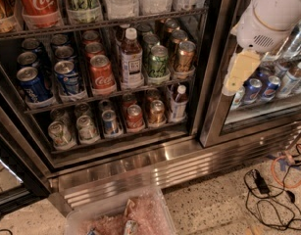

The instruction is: Pick coke can from middle shelf of fridge

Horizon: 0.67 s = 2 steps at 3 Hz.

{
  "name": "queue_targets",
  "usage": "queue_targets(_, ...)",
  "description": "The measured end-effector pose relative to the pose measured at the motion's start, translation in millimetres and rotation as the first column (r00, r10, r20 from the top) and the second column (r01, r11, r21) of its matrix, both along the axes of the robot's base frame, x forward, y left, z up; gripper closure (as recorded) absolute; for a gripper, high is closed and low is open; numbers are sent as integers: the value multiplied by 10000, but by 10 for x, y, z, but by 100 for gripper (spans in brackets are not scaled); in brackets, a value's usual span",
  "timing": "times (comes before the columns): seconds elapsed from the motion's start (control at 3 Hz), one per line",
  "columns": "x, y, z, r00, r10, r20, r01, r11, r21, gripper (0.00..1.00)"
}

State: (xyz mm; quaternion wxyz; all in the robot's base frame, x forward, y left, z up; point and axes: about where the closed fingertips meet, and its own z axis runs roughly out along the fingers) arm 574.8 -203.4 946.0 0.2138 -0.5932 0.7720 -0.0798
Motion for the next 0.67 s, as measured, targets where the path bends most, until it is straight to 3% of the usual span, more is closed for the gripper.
queue_targets(0.33, -142, -7, -21, 9994, 301, -162, -294, 9986, 436, 0)
queue_targets(0.67, -142, -7, -21, 9994, 301, -162, -294, 9986, 436, 0)
